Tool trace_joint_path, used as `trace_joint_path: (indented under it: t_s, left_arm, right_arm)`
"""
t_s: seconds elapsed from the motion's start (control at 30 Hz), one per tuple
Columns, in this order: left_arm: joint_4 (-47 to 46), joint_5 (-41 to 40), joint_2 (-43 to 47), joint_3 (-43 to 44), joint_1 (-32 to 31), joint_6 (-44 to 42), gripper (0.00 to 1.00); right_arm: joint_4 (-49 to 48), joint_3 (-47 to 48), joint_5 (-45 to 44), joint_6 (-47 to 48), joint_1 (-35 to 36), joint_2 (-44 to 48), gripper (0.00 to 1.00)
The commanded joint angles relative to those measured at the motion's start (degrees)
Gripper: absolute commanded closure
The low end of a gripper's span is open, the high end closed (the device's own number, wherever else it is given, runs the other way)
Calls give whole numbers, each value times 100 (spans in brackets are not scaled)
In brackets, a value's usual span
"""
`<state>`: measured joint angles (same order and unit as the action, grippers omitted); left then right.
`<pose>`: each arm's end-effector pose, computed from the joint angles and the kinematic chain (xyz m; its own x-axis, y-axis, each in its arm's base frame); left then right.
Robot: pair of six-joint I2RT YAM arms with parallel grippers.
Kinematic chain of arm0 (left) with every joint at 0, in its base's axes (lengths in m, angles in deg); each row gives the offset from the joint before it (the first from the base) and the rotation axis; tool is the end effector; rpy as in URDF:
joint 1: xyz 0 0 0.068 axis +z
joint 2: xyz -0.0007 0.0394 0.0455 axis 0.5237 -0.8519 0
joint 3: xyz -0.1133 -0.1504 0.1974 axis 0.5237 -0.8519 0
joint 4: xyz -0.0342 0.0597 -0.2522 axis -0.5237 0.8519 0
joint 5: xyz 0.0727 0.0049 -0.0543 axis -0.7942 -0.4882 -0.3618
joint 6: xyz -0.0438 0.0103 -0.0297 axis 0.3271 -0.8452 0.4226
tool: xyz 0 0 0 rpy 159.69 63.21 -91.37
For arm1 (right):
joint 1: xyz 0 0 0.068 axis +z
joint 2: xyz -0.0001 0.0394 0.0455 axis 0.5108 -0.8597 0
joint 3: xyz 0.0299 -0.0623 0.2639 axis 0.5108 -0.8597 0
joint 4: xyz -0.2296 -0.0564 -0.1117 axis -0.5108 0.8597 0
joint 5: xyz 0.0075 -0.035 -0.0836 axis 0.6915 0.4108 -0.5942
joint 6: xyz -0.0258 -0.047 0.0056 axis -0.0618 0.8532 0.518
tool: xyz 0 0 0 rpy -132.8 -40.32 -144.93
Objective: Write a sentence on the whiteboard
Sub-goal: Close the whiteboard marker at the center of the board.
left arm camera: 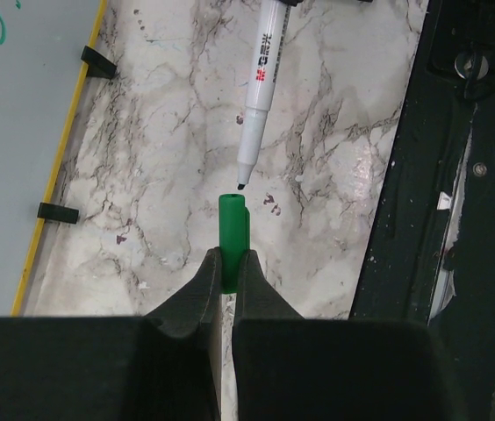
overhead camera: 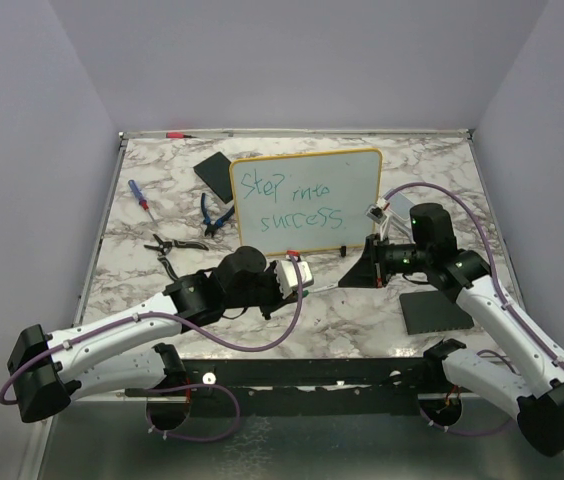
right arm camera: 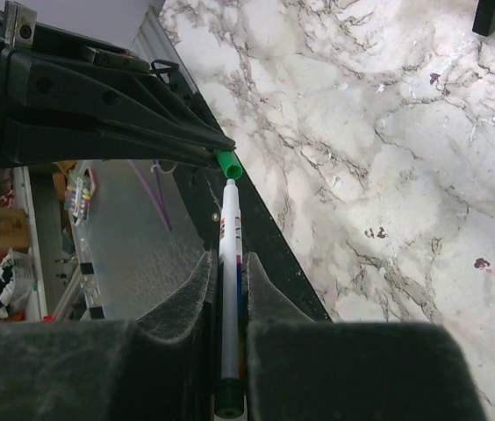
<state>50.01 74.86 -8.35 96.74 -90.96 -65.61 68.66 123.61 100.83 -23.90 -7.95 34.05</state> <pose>0.1064 -0.1941 0.2742 -0.1075 0.4849 -0.8679 0.9613 0.2734 0.0337 0.1696 0.1011 0.2874 -0.7920 -0.1126 -0.6000 -0.5889 0.4002 0.7022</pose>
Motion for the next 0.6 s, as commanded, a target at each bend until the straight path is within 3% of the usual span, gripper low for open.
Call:
trace_joint_path:
  t_s: [0.0, 0.57]
  left_arm:
    - [-105, 222, 124, -55, -13, -50, 100]
    - [-129, 276, 171, -38, -13, -42, 100]
  right_arm:
    - [-72, 59, 202, 34, -32, -55, 99]
    - [-197, 20, 339, -13, -30, -111, 99]
